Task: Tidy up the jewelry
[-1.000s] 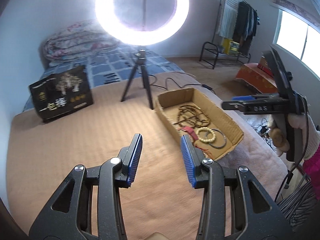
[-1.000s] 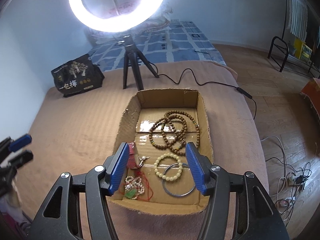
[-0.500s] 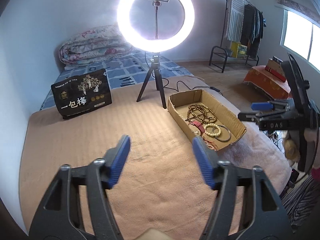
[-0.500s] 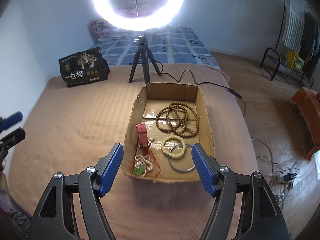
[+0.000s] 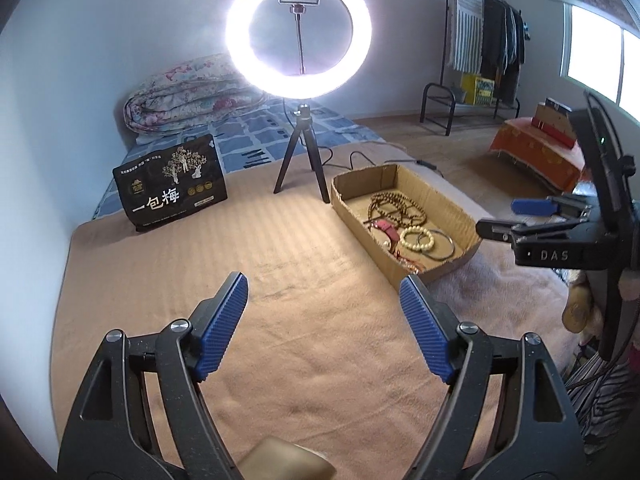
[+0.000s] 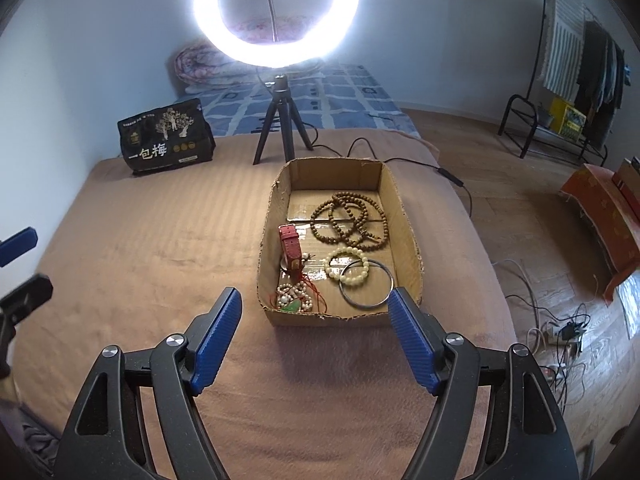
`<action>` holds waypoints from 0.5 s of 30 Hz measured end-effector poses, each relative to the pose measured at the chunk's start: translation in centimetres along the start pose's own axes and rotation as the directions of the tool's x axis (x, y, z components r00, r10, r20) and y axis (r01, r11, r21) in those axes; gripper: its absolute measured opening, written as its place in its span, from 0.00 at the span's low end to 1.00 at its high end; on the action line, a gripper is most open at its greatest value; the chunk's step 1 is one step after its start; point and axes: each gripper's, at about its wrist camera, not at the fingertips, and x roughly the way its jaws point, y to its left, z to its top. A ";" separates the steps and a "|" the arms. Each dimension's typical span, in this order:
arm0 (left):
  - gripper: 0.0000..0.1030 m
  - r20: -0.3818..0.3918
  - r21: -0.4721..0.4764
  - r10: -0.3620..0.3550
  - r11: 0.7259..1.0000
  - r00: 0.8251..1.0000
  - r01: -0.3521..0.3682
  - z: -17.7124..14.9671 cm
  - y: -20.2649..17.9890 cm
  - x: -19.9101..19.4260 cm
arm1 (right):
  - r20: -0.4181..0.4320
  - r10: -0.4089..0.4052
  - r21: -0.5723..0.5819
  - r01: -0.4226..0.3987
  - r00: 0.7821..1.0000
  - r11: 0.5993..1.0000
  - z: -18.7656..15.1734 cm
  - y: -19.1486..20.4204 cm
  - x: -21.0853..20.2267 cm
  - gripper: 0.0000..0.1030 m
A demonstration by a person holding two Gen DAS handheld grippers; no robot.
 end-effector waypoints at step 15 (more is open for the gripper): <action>0.93 -0.010 -0.001 0.030 1.000 0.999 -0.030 0.1 -0.7 0.3 | 0.061 -0.022 0.001 0.022 0.998 1.000 0.4 0.6 -0.8 0.77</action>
